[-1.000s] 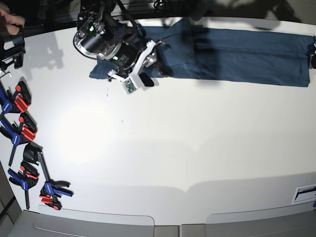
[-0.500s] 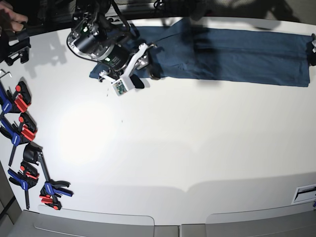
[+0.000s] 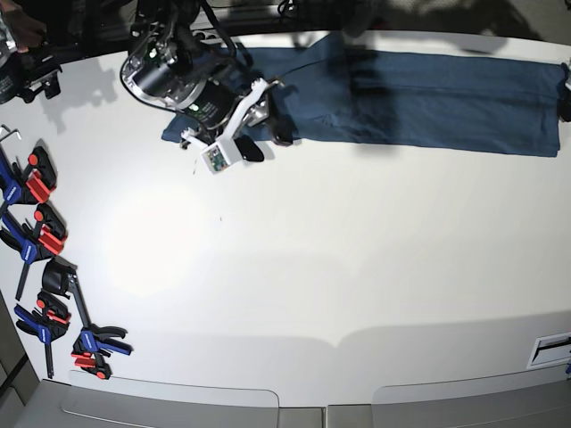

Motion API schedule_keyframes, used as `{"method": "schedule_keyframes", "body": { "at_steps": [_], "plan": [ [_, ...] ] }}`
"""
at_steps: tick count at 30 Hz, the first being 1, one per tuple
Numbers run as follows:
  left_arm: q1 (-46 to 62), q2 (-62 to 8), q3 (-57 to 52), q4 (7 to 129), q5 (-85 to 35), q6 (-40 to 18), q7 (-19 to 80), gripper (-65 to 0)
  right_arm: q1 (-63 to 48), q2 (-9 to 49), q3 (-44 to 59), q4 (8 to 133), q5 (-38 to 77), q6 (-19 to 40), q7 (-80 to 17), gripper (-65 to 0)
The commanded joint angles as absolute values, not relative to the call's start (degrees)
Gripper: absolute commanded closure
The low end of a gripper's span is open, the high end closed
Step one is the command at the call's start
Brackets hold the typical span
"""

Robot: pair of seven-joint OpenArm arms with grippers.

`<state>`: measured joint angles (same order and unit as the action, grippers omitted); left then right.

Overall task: Fold the T-shirt properly
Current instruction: 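Press the folded collar end flat with the right gripper and release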

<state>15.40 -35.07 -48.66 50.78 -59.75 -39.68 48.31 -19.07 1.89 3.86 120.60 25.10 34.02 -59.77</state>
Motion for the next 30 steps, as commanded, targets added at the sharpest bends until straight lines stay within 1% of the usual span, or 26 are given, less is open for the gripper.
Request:
{"method": "schedule_keyframes", "body": {
  "at_steps": [1,5,9,12,15,17,18,23,25,27,30],
  "plan": [
    [15.94,-36.34,-49.01,51.24,-61.39,-40.00,49.87,-33.7,-18.74,1.89,3.79,121.69,26.13,34.02,-58.26,-30.4],
    [16.05,-35.79,-48.90,51.24,-64.23,-40.00,53.63,-33.7,-18.74,1.89,3.79,121.69,26.13,34.04,-57.89,-30.4],
    [16.05,-35.20,-46.96,51.24,-64.16,-40.00,53.80,-33.7,-18.74,1.89,3.79,121.69,26.13,34.04,-57.76,-30.4],
    [16.03,-35.11,-43.22,51.24,-64.18,-40.00,53.87,-33.5,-18.74,1.89,3.79,121.69,26.13,34.04,-57.76,-30.4],
    [16.03,-35.11,-39.94,51.24,-64.14,-40.00,51.53,-33.4,-18.74,1.89,3.79,121.69,26.13,34.04,-57.78,-30.4],
    [16.03,-35.09,-39.55,51.24,-64.14,-40.00,50.94,-29.6,-18.74,1.89,3.79,121.69,26.13,34.04,-57.84,-30.4],
    [16.03,-35.16,-39.59,51.24,-64.14,-40.00,50.96,-25.9,-18.76,1.89,3.79,121.69,26.11,34.02,-57.84,-30.4],
    [16.03,-35.42,-39.70,51.27,-64.25,-40.00,50.87,-0.2,-18.74,1.89,3.79,121.69,25.91,34.02,-57.84,-30.4],
    [16.03,-35.40,-39.70,51.53,-65.34,-40.00,50.81,0.0,-18.74,1.89,3.79,121.69,25.43,33.98,-57.82,-30.4],
    [16.03,-35.42,-39.70,51.72,-67.02,-40.00,50.70,0.0,-18.74,1.89,3.81,121.69,25.21,32.25,-57.82,-30.4],
    [16.05,-35.38,-39.70,53.69,-68.47,-40.00,51.03,0.0,-18.74,1.89,3.81,121.69,20.23,29.39,-57.41,-30.4]
  ]
}}
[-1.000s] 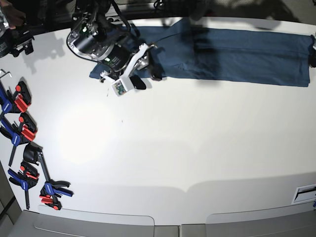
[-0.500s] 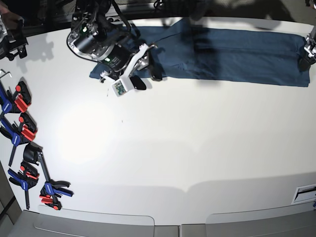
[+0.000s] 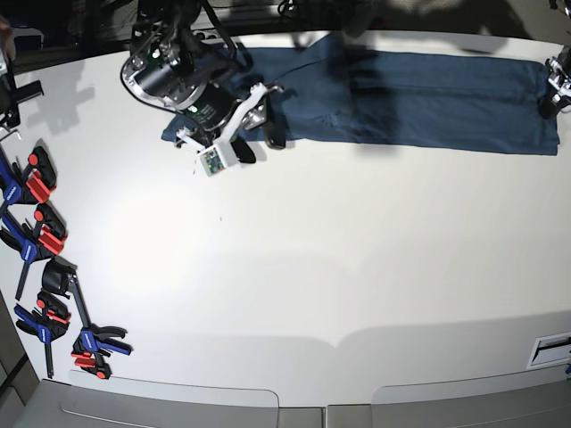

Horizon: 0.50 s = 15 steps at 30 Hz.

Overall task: Fold the T-shirt properly
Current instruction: 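Press the folded collar end flat with the right gripper and release, then grasp the strip's hem end with the left gripper and fold it inward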

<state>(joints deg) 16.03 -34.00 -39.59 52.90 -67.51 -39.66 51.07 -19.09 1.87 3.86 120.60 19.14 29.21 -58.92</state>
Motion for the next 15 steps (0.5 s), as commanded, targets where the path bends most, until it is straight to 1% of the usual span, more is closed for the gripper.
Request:
{"method": "schedule_keyframes", "body": {
  "at_steps": [1,3,8,12,15],
  "plan": [
    [16.12,-35.38,-39.70,54.70,-69.06,-40.00,51.51,0.0,-18.74,1.91,3.81,121.69,18.26,28.18,-57.30,-30.4],
    [16.75,-35.22,-39.70,57.49,-71.16,-40.00,52.90,0.0,-18.76,1.89,4.29,121.69,14.94,26.41,-56.86,-30.4],
    [21.30,-33.39,-39.70,68.18,-79.13,-40.00,58.33,0.0,-18.76,1.91,10.81,121.69,13.89,24.03,-56.55,-30.4],
    [25.45,-28.86,-39.70,77.47,-82.87,-40.00,62.13,0.0,-18.76,1.96,18.20,121.64,14.20,23.00,-56.53,-30.4],
    [27.62,-24.12,-39.70,83.72,-85.00,-40.00,65.04,0.0,-18.79,3.09,23.24,121.58,17.56,23.00,-56.62,-30.4]
  ]
}}
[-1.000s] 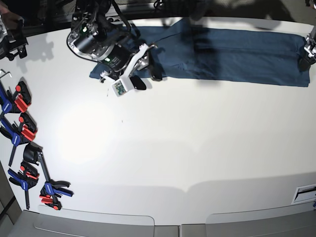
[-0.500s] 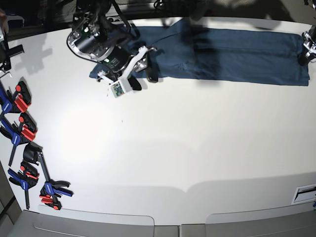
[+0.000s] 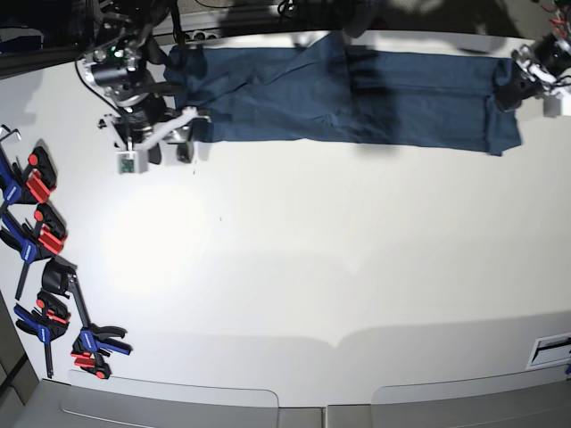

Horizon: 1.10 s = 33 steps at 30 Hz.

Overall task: Fold the T-shirt properly
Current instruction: 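Grasp the strip's hem end with the left gripper and fold it inward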

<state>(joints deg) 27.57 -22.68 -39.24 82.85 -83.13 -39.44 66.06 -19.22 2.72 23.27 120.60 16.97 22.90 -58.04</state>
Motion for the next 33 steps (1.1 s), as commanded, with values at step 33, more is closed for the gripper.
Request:
{"method": "schedule_keyframes", "body": {
  "at_steps": [33],
  "plan": [
    [22.15,-13.02,-10.66,94.76,-83.42,-40.00,63.57,0.0,-18.76,5.39,28.47,121.47,21.69,23.05,-55.90,-30.4]
  ]
}}
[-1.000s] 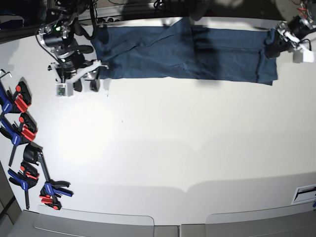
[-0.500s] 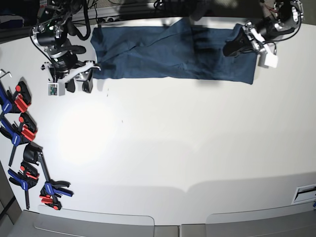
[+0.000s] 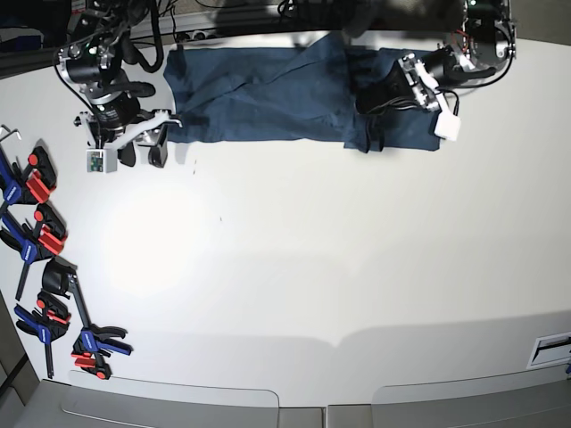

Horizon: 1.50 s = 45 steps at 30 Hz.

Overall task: Fold the T-shirt properly
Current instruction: 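Grasp the strip's hem end with the left gripper and fold it inward, then grasp both ends of the folded shirt with both grippers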

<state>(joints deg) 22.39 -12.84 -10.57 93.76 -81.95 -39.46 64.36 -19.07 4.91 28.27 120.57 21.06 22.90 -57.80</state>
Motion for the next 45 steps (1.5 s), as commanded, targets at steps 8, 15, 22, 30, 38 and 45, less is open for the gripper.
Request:
{"method": "schedule_keyframes", "body": {
  "at_steps": [8,15,22,30,38,45],
  "plan": [
    [21.89,-13.02,-10.39,94.76,-82.56,-40.00,62.89,-5.0,-18.76,5.39,28.47,121.47,21.71,23.05,-55.88,-30.4],
    [21.54,-13.02,-10.33,94.78,-82.54,-40.00,60.29,-24.1,-18.76,5.37,28.47,121.47,24.16,23.07,-55.70,-30.4],
    [21.41,-13.08,-10.46,94.91,-82.52,-40.00,60.16,-24.1,-18.76,5.39,28.49,121.47,24.21,23.09,-55.70,-30.4],
    [20.27,-13.87,-10.48,94.91,-72.23,-40.00,61.17,-3.4,-18.87,6.13,28.73,121.45,16.29,22.06,-55.37,-30.4],
    [20.29,-15.29,-10.50,94.91,-70.70,-40.00,60.31,-2.4,-19.75,12.27,33.43,113.12,17.17,22.11,-54.39,-39.5],
    [19.84,-15.27,-10.50,94.91,-70.50,-40.00,59.90,-2.4,-19.70,14.31,36.93,101.97,33.85,24.95,-59.05,-44.1]
  ]
}}
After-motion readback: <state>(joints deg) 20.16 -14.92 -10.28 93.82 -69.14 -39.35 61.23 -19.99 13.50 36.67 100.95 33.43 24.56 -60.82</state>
